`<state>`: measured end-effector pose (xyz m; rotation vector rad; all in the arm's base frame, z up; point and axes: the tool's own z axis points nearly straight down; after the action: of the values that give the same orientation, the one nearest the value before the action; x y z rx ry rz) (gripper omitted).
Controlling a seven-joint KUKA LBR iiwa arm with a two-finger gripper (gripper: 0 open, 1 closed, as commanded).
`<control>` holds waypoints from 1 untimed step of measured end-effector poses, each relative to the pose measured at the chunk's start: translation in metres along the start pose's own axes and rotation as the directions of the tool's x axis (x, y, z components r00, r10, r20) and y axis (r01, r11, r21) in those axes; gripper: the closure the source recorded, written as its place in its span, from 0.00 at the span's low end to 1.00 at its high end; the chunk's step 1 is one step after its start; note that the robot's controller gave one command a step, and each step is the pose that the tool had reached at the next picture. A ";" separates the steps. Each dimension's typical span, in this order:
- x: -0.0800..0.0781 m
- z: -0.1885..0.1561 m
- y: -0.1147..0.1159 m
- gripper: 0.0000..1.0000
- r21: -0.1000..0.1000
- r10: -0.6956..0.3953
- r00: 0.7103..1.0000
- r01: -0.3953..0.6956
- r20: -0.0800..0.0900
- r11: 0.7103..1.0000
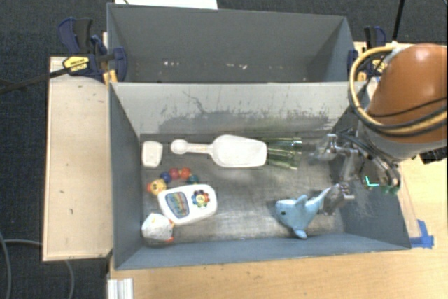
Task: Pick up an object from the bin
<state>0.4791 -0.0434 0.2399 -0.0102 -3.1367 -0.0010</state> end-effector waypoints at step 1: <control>-0.002 -0.004 0.000 0.00 0.001 -0.002 1.000 0.002 0.008 1.000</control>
Offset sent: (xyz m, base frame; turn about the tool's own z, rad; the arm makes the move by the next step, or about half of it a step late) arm -0.0013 -0.0076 -0.1699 -0.1574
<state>0.4806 -0.0433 0.2435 -0.0072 -3.1448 0.0005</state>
